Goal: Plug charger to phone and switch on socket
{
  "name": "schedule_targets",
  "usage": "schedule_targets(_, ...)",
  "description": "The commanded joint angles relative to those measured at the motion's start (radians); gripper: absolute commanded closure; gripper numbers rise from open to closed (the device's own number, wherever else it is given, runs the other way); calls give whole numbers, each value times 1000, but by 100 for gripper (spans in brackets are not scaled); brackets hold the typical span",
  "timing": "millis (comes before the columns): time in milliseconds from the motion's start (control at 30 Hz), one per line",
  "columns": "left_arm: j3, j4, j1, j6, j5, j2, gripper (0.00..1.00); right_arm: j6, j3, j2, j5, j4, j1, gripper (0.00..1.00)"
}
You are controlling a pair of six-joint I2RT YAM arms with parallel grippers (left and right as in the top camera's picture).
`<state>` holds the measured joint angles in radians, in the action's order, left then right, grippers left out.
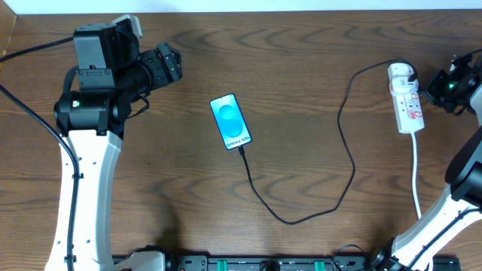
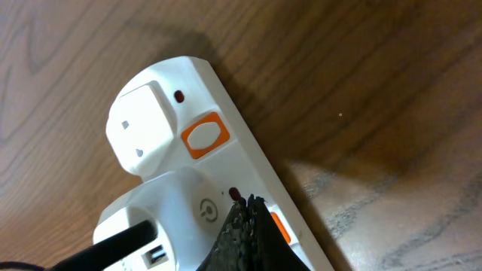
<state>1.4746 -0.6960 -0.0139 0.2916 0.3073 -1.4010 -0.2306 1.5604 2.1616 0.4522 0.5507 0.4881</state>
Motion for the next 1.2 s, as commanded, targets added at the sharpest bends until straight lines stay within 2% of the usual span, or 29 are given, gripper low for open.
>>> schedule_targets(0,5,0,-3,-2,-13,8,16,-12,-11,50,24,1,-26,99)
schedule_targets(1167,5,0,-3,-2,-13,8,16,-16,-11,51,16,78,-135,99)
